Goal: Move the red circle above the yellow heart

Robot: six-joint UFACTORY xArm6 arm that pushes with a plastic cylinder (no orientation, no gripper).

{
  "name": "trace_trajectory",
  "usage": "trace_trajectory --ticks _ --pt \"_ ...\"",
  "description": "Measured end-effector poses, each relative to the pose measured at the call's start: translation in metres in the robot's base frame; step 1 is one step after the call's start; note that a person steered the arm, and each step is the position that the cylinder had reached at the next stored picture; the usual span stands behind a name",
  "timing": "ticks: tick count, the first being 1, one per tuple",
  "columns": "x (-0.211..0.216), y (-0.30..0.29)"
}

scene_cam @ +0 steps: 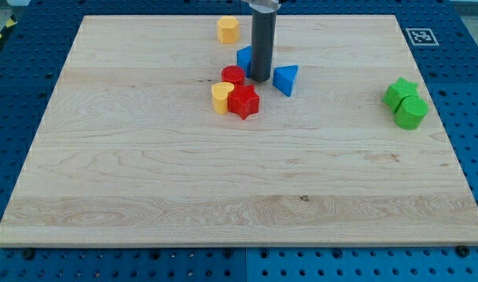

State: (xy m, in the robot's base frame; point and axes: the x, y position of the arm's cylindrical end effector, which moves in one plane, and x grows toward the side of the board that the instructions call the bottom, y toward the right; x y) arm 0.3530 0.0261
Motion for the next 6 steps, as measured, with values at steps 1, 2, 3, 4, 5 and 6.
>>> trace_trajectory --ticks 1,2,3,4,5,6 --pt "0.0 -0.026" --pt "0.0 -0.044" --pt "-0.017 -0.066" --pt "-0.034 -0.098" --pt "-0.034 -0.117" --pt "-0.025 -0.117"
